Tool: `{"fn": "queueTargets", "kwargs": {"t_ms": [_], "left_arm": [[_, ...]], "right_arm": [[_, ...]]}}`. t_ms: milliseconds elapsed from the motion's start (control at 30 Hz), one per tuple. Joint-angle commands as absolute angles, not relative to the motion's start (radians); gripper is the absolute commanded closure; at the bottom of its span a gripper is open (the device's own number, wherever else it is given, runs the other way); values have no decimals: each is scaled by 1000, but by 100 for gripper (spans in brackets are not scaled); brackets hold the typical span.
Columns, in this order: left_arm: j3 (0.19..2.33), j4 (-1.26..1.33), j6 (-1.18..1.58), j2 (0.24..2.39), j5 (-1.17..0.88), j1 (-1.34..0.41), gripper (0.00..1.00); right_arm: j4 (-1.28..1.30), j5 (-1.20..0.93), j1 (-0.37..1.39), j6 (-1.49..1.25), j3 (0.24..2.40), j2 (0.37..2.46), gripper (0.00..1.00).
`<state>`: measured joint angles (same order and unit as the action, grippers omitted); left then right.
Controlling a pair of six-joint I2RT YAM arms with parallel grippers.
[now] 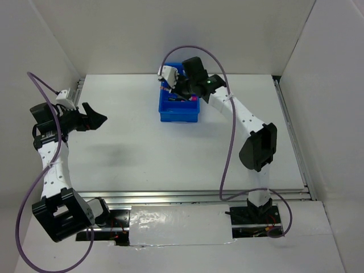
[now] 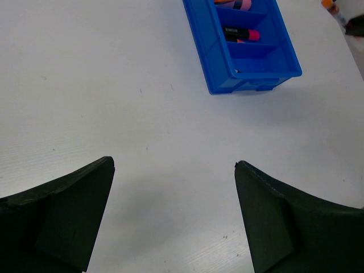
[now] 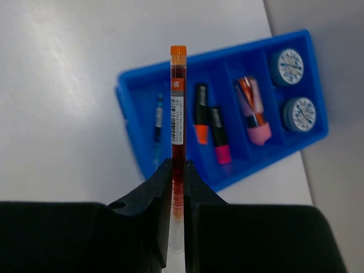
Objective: Sort the stationery into containers
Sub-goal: Place the stationery into the container
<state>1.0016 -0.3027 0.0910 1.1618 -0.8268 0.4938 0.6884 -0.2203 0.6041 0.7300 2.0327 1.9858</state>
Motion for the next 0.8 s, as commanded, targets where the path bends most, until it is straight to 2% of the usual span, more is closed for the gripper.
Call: {"fn": "queueTargets", "kwargs": {"t_ms": [0, 267, 400, 700, 767], "left_arm": [[1022, -258, 97, 1166, -805, 465, 1], [1040, -285, 78, 1178, -793, 440, 1], [1037, -291, 74, 1178, -788, 440, 1], [1042, -293, 64, 1190, -790, 440, 1], [1046, -295, 66, 1193, -785, 440, 1]], "right_arm": [[741, -241, 566, 857, 2086, 2088, 100], [604, -282, 515, 998, 2033, 2148, 100], [624, -281, 518, 1022, 2091, 2216, 99], [581, -253, 523, 1077, 2054, 2286, 88], [592, -253, 526, 1065, 2078, 2302, 79]]}}
